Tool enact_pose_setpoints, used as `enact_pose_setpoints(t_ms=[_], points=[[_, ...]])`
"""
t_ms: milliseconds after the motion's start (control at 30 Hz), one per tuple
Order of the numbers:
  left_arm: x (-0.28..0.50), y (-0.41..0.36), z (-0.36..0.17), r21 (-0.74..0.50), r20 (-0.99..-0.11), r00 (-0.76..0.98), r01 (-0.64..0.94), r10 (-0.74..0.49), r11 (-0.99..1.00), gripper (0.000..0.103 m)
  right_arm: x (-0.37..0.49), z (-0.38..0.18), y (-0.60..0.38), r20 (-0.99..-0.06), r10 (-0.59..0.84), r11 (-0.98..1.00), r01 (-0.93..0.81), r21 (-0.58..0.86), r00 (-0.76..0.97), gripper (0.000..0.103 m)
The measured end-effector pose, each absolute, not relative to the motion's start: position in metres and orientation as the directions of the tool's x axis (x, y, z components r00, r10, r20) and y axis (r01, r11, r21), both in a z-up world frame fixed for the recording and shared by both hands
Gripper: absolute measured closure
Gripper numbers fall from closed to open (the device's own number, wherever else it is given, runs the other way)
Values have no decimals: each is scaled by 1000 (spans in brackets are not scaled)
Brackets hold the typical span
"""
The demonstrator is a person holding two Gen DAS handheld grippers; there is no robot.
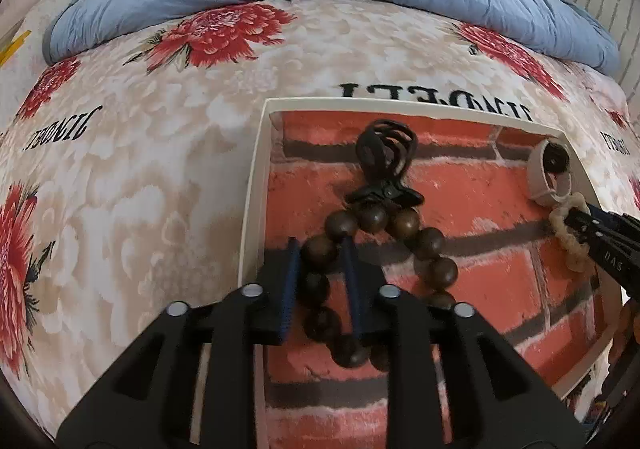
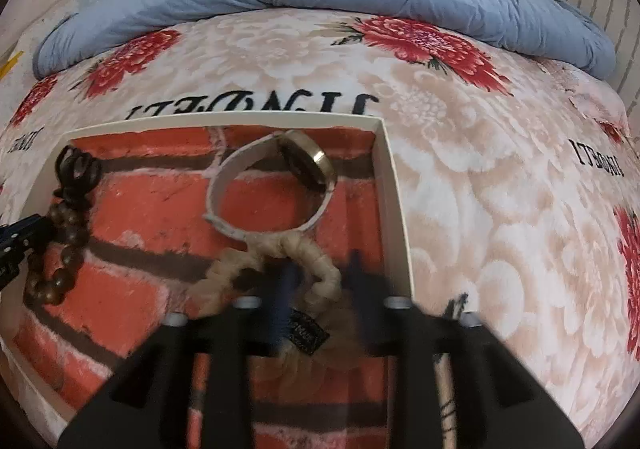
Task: Organize jewelry
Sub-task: 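Carry the scrunchie and bead bracelet into the tray and open both tools, then move the right tool to the black hair ties while the left tool reaches the pineapple clip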
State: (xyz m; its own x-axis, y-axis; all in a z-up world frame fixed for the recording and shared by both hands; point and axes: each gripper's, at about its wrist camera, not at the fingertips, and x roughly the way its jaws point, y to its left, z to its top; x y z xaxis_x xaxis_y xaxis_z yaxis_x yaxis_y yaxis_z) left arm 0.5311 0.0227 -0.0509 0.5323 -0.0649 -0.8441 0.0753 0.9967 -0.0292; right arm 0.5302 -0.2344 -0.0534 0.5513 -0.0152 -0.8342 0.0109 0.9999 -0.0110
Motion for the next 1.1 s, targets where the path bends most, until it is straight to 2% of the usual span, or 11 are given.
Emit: enact_pose_setpoints(t_ms=[100,233,300,400,500,833,1100], points=[[522,19,-44,-22,-834,548,93,-70,995,55,523,-49,-230,-838,-7,999,-28,-26,546,51],[501,15,-27,-18,-818,570,115,-81,993,38,506,-36,-228,-827,14,996,-77,-36,562,34],[491,14,-16,-12,-804,589,121,-82,993,24,497,-26,-229,-819,20,995,-90,-39,574,27],[465,15,6,-14,-776,625,126,-90,992,10,481,-10,-235,-811,24,996,-87,-33,584,22],[432,22,29,-23,-752,651,124,-98,992,5,456,10,-243,-796,52,996,-85,0,603,18],[326,39,74,-25,-715,694,104,-91,994,5,344,62,-283,-725,43,999,-39,22,687,14],[263,39,80,-42,-702,707,83,-89,996,5,280,61,-308,-707,46,998,4,68,706,13]])
